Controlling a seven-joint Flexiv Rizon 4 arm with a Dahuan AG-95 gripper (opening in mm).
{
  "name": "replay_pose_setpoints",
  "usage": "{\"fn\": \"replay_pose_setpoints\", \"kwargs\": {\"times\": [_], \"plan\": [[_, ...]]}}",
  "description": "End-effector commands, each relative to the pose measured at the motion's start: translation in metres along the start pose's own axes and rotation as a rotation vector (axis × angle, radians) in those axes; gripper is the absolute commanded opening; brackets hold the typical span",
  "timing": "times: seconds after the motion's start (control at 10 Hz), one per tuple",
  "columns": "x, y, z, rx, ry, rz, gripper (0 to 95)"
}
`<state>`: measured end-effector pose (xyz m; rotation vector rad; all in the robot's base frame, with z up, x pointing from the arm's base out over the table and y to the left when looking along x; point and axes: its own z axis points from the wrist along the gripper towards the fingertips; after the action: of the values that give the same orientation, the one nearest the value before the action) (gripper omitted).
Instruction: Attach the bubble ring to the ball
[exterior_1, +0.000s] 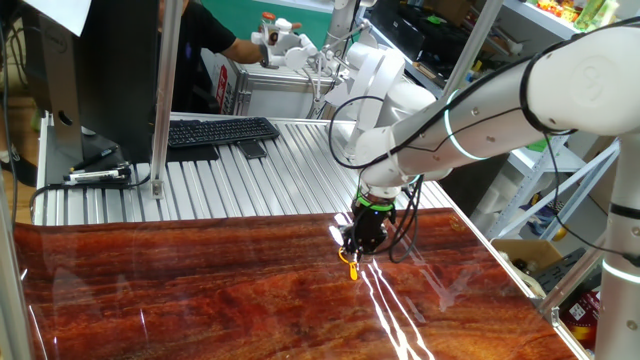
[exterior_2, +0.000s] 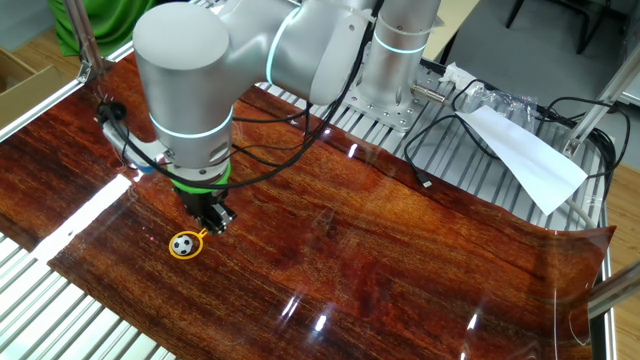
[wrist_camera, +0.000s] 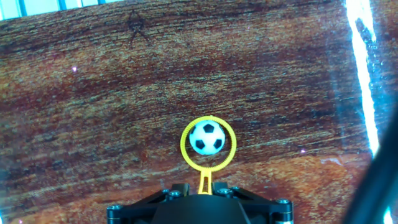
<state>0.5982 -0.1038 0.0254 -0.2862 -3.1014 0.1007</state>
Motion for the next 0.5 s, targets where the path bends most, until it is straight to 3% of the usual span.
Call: {"fn": "replay_pose_setpoints", "kwargs": {"times": [0.1,0.5], "plan": [[-0.0005,0.0004,0.0021,-0.001,0.004,0.003,38.0],[-0.0017,-0.0012,0.0063,-0.002,0.004,0.007,38.0]]}}
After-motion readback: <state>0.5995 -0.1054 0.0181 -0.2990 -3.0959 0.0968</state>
